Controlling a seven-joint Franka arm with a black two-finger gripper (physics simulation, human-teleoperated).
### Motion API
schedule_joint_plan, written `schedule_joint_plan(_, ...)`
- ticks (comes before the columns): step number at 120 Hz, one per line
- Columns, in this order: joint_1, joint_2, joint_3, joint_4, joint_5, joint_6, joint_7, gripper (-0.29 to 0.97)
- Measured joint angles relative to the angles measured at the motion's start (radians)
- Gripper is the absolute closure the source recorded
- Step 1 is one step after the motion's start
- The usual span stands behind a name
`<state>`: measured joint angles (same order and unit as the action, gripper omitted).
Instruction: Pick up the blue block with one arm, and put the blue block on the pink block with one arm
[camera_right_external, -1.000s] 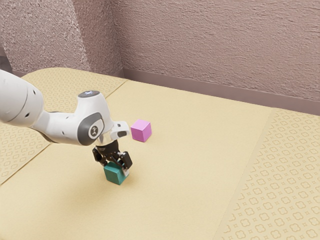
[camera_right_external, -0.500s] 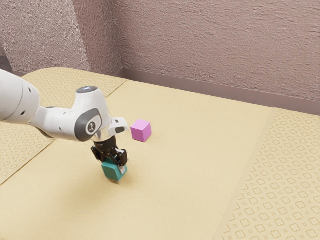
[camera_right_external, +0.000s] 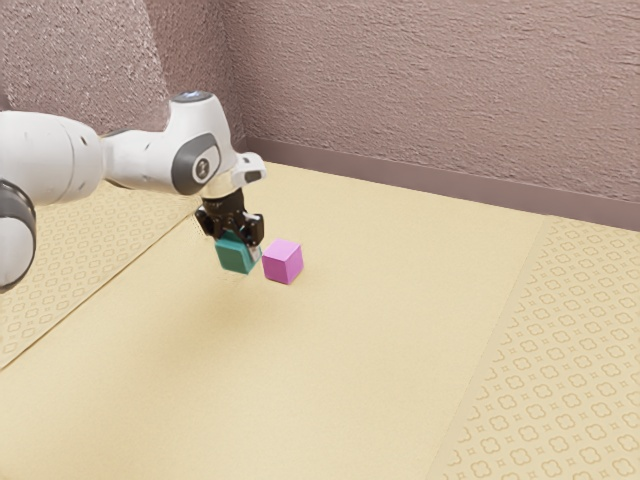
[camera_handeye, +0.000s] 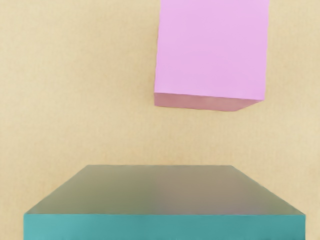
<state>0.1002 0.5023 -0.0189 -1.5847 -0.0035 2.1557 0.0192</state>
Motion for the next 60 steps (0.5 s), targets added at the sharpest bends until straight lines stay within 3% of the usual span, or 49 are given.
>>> schedule_joint_plan(40, -0.008, 0.253, -0.006, 0.440, 0.007, -0.266, -0.050, 0.34)
schedule_joint_plan(60, -0.008, 0.314, -0.017, 0.543, 0.010, -0.357, -0.087, 0.34)
